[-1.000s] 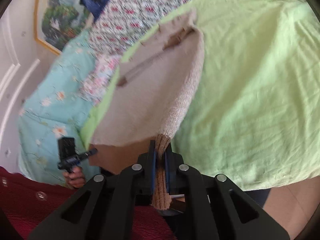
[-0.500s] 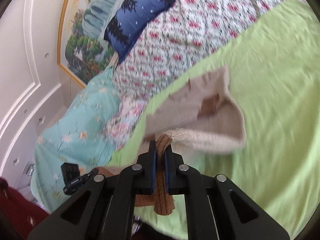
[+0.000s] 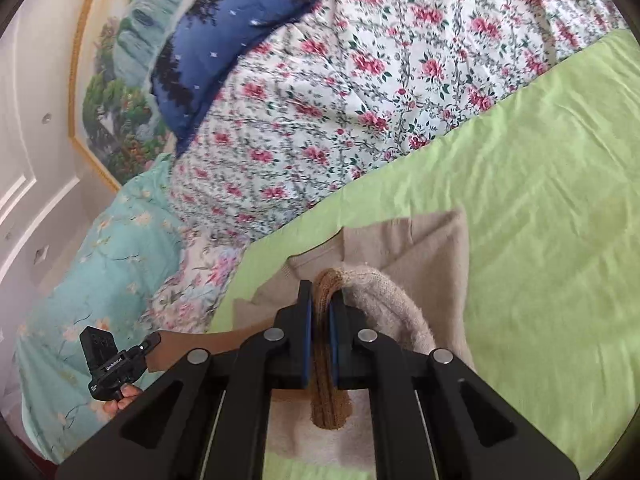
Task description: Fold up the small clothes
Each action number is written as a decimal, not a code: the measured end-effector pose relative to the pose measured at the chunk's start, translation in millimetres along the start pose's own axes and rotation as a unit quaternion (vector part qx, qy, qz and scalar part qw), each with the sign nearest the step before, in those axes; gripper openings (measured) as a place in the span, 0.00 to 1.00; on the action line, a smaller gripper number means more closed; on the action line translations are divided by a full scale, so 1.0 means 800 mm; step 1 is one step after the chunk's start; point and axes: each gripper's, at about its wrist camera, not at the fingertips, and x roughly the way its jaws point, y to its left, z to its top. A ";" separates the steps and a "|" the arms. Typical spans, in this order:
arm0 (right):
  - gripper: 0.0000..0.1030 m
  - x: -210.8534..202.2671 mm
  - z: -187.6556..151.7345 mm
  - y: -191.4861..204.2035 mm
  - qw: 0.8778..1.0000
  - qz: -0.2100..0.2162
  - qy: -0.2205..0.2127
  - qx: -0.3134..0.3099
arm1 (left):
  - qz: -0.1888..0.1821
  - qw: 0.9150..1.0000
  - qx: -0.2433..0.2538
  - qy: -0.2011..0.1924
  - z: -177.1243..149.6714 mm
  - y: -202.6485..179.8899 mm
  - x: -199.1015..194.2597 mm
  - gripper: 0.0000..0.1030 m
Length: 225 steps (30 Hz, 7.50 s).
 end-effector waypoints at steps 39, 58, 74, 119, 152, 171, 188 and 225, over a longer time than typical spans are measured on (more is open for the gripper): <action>0.19 0.254 0.019 -0.031 0.961 -0.197 0.153 -0.120 | 0.100 0.983 0.008 0.151 0.011 0.097 0.247 0.20; 0.31 0.084 -0.110 0.014 0.986 -0.126 0.099 -0.038 | 0.079 0.990 -0.079 0.086 -0.122 0.043 0.070 0.48; 0.38 0.041 -0.178 0.032 0.984 -0.123 0.125 -0.025 | 0.077 0.980 -0.163 0.078 -0.191 0.045 0.038 0.61; 0.52 0.291 -0.035 0.015 0.957 0.110 0.257 0.075 | 0.049 0.989 0.111 0.090 -0.112 -0.141 0.221 0.07; 0.21 0.147 0.022 -0.094 0.980 -0.085 0.165 -0.070 | -0.023 0.966 0.158 0.201 -0.183 -0.267 0.347 0.12; 0.67 0.087 0.006 -0.116 0.984 -0.092 0.150 0.009 | 0.002 0.984 0.003 0.177 -0.087 -0.119 0.255 0.84; 0.32 0.142 -0.013 -0.102 0.977 -0.077 0.198 -0.012 | -0.058 0.975 -0.036 0.214 -0.081 -0.079 0.358 0.55; 0.52 0.197 -0.096 0.101 0.984 -0.052 0.159 -0.067 | 0.100 0.990 -0.030 0.096 -0.094 0.076 0.025 0.65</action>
